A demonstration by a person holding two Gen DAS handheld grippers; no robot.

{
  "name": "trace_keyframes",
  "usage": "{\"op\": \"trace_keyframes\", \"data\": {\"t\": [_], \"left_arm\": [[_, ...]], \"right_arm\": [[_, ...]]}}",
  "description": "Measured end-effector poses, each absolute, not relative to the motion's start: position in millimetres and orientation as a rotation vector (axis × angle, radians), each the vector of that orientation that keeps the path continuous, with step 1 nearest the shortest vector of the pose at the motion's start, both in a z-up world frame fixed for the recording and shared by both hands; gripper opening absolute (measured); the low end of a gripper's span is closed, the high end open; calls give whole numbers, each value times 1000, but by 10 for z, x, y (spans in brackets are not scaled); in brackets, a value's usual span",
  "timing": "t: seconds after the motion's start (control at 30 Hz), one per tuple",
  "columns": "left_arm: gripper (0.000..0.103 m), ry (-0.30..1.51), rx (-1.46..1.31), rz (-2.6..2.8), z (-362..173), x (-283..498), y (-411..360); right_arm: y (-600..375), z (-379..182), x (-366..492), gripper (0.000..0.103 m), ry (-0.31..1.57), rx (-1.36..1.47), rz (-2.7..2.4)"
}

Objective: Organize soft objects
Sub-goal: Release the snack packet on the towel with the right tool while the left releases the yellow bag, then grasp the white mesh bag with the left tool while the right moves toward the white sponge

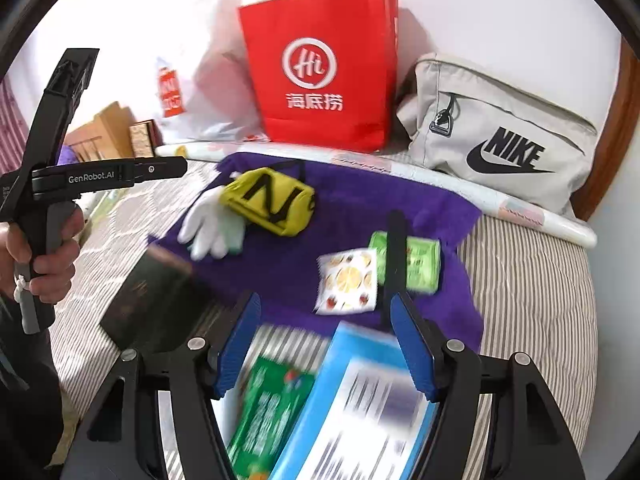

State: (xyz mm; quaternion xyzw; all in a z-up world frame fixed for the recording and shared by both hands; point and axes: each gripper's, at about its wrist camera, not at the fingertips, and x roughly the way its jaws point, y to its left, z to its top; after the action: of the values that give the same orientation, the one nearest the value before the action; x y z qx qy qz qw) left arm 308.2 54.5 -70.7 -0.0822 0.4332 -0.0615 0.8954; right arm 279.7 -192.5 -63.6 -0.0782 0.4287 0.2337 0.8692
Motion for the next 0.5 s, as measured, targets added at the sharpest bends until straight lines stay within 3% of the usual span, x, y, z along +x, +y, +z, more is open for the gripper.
{"op": "trace_keyframes", "data": {"t": [0.3, 0.5], "left_arm": [[59, 959, -130, -171, -766, 2206, 296], [59, 1030, -138, -203, -1074, 1651, 215]], "right_arm": [[-2043, -667, 2035, 68, 903, -117, 501], [-2166, -782, 1674, 68, 921, -95, 494]]}}
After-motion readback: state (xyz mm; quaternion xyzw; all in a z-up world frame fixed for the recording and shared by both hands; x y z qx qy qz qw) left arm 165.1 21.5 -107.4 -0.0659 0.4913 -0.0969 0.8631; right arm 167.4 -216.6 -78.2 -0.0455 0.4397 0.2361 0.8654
